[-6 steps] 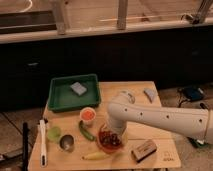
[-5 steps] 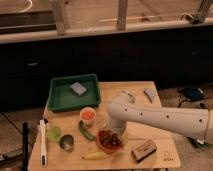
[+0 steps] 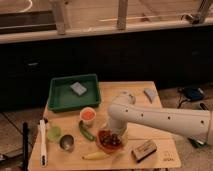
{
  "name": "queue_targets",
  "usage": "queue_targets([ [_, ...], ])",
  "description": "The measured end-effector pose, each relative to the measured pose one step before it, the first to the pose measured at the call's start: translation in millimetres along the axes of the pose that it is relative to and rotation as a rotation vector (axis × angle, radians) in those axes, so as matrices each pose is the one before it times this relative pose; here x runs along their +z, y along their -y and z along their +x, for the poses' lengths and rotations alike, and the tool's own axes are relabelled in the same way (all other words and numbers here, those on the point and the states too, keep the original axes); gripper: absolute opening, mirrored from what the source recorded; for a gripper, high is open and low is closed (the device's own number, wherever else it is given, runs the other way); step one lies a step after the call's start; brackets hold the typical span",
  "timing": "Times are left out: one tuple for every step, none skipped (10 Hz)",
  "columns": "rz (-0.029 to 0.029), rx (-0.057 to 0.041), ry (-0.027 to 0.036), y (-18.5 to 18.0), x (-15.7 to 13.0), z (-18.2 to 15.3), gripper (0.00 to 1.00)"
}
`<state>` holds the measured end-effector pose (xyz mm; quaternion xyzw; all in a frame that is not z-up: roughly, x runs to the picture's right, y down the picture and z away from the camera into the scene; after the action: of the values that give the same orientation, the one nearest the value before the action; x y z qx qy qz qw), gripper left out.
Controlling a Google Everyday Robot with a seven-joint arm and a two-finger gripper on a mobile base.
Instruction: Place grapes in red bowl
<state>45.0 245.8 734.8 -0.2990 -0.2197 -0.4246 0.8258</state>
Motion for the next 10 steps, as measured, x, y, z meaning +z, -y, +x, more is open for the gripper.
queue_targets([
  [0.00413, -0.00521, -0.00601, 0.0, -0.6, -0.16, 0.8],
  [0.00383, -0.00363, -0.00344, 0.26, -0.41, -0.42, 0.8],
  [0.00722, -0.00514, -0.00437, 0.15, -0.58, -0.56, 0.8],
  [0.00533, -0.00539, -0.00471, 0.03, -0.61, -0.45, 0.8],
  [0.00443, -0.00225, -0.00356, -0.55, -0.42, -0.02, 0.8],
  [0.00016, 0.00137, -0.00036, -0.65, -0.02, 0.35, 0.8],
  [-0.00007, -0.00129, 0.00015, 0.51, 0.09, -0.25, 0.8],
  [0.00054, -0.00168, 0.00028, 0.9, -0.06, -0.41, 0.8],
  [-0.00013, -0.00014, 0.00013, -0.03, 0.04, -0.1, 0.8],
  [-0.00005, -0.00034, 0.00006, 0.12, 0.02, -0.08, 0.8],
])
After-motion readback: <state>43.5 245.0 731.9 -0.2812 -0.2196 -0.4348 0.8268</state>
